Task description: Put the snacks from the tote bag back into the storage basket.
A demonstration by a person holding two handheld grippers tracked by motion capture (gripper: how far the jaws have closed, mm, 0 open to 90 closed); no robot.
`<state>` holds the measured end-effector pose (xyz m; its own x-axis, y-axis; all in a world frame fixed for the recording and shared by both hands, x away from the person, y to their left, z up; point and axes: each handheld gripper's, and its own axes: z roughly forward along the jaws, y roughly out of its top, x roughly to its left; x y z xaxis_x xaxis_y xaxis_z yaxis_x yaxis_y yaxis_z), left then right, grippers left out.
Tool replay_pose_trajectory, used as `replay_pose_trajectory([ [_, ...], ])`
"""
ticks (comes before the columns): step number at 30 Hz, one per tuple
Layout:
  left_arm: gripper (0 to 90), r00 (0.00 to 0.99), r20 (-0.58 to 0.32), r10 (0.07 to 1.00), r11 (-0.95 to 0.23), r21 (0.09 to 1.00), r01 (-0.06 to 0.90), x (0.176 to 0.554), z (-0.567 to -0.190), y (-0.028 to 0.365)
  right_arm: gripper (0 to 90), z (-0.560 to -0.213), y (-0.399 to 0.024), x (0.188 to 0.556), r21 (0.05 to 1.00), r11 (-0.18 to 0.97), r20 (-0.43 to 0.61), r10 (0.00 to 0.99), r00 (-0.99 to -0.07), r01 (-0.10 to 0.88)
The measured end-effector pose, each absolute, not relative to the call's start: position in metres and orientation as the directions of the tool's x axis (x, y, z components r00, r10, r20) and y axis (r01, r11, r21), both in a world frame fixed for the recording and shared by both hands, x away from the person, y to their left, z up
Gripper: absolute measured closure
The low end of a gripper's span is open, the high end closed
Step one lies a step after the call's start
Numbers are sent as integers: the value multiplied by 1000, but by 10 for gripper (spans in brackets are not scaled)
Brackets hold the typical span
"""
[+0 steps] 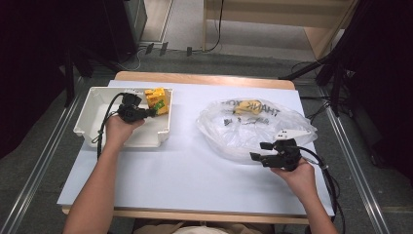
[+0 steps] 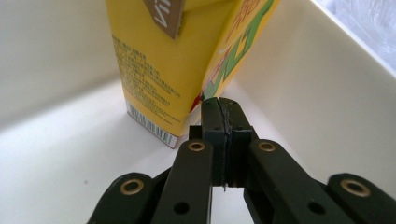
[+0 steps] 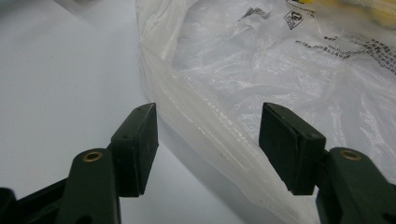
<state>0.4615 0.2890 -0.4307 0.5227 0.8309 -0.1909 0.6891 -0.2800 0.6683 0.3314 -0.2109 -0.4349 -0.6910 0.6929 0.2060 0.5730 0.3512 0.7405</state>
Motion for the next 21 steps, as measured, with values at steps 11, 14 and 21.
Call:
replay_pose_trajectory([
  [11,900,488,-210,847,-241,667,705,467,-432,294,384,-436,-212,333,742,350,205,693,-691,572],
  [14,900,479,-211,852,-234,665,709,467,-433,295,384,-436,-212,333,742,350,204,694,-690,572],
  [21,900,470,-209,858,-227,665,712,469,-433,295,384,-436,-213,333,742,350,205,694,-690,572],
])
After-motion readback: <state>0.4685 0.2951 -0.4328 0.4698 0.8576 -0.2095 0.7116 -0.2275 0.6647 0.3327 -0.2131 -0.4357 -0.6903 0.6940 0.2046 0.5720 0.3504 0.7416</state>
